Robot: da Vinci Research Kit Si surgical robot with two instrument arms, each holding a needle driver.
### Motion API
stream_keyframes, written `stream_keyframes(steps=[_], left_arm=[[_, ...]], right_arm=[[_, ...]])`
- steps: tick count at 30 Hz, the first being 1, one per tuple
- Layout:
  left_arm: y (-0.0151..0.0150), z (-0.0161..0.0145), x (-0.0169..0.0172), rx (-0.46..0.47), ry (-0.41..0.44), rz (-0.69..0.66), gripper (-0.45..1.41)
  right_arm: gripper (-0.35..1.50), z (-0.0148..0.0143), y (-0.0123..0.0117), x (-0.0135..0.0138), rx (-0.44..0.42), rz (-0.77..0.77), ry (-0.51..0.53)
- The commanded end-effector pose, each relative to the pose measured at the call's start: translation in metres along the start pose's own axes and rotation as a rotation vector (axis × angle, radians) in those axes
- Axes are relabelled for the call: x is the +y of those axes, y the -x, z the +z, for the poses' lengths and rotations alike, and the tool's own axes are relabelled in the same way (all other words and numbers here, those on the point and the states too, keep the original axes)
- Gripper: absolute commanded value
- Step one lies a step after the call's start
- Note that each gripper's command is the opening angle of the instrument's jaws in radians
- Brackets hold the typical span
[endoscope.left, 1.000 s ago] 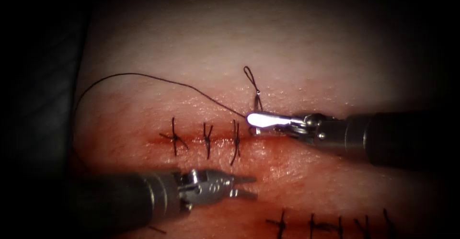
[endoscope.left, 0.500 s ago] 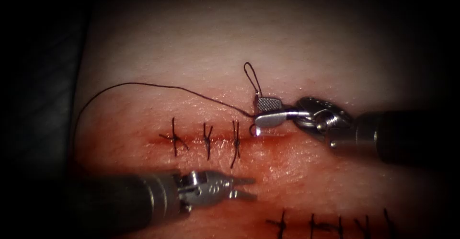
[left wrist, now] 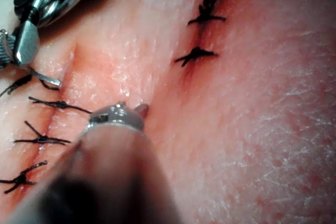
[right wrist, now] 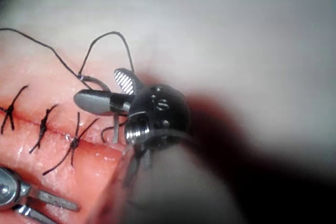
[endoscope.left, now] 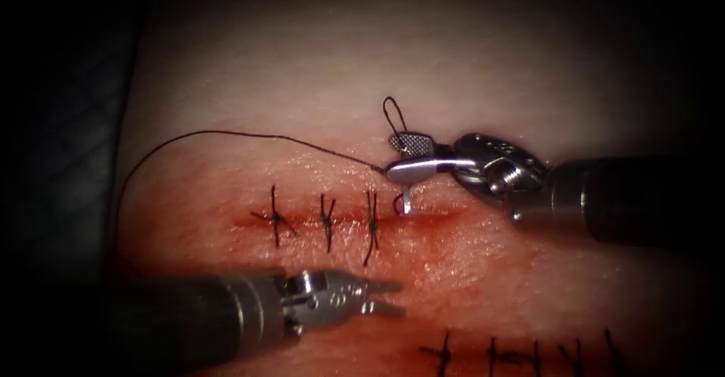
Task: Wound Closure
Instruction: Pierce the needle through the bottom of the incision using the right needle driver.
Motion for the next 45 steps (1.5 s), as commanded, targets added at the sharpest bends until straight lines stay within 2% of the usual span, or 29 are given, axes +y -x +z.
stream_keyframes(steps=[1, 5, 7, 8, 9, 10, 13, 15, 16, 17, 19, 20, 24, 25, 30, 34, 35, 45], left_arm=[[0.0000, 0.0008, 0.0000, 0.003, 0.003, 0.000, 0.03], [0.0000, 0.0008, 0.0000, 0.003, 0.003, 0.000, 0.03], [0.0000, 0.0008, 0.0000, 0.003, 0.003, 0.000, 0.03], [0.0000, 0.0008, 0.0000, 0.000, 0.004, 0.001, 0.02], [0.0000, 0.0008, 0.0000, 0.000, 0.004, 0.001, 0.02], [0.0000, 0.0008, 0.0000, 0.000, 0.004, 0.001, 0.02], [0.0000, 0.0007, 0.0001, 0.000, 0.005, 0.002, 0.02], [0.0000, 0.0006, 0.0002, 0.000, 0.005, 0.002, 0.00], [0.0000, 0.0006, 0.0002, 0.000, 0.005, 0.002, 0.00], [0.0000, 0.0006, 0.0002, 0.000, 0.005, 0.002, 0.00], [0.0000, 0.0005, 0.0003, 0.000, 0.006, 0.002, 0.00], [0.0000, 0.0005, 0.0003, 0.000, 0.006, 0.002, 0.00], [0.0000, 0.0006, 0.0002, 0.000, 0.006, 0.002, -0.02], [0.0000, 0.0006, 0.0002, 0.000, 0.006, 0.002, -0.02], [0.0000, 0.0006, 0.0003, 0.000, 0.006, 0.002, -0.02], [-0.0001, 0.0005, 0.0003, 0.000, 0.005, 0.002, -0.02], [-0.0001, 0.0005, 0.0004, 0.000, 0.005, 0.002, -0.02], [-0.0002, 0.0005, 0.0004, 0.000, 0.005, 0.002, -0.02]], right_arm=[[1.30, 0.0011, 0.0006, 0.0000, -0.018, -0.002, -0.003], [1.23, 0.0014, 0.0008, -0.0003, -0.030, -0.015, -0.002], [1.13, 0.0015, 0.0008, -0.0003, -0.039, -0.015, 0.000], [0.64, 0.0015, 0.0009, -0.0003, -0.059, -0.022, 0.003], [0.64, 0.0015, 0.0009, -0.0003, -0.059, -0.022, 0.003], [-0.32, 0.0014, 0.0009, -0.0003, -0.086, -0.023, 0.006], [-0.35, 0.0014, 0.0010, -0.0002, -0.130, -0.008, 0.012], [-0.35, 0.0013, 0.0014, -0.0003, -0.167, 0.099, 0.022], [-0.35, 0.0013, 0.0014, -0.0003, -0.167, 0.099, 0.022], [-0.35, 0.0012, 0.0018, -0.0005, -0.205, 0.152, 0.034], [-0.35, 0.0011, 0.0022, -0.0006, -0.212, 0.237, 0.046], [-0.35, 0.0010, 0.0024, -0.0007, -0.229, 0.375, 0.060], [-0.35, 0.0006, 0.0026, -0.0007, -0.278, 0.544, 0.073], [-0.35, 0.0004, 0.0025, -0.0006, -0.299, 0.637, 0.054], [-0.35, 0.0003, 0.0026, -0.0007, -0.370, 0.825, -0.009], [-0.35, 0.0007, 0.0026, -0.0009, -0.354, 0.916, -0.065], [-0.35, 0.0009, 0.0029, -0.0013, -0.325, 0.944, -0.101], [-0.35, 0.0018, 0.0051, -0.0025, -0.324, 1.034, -0.112]])
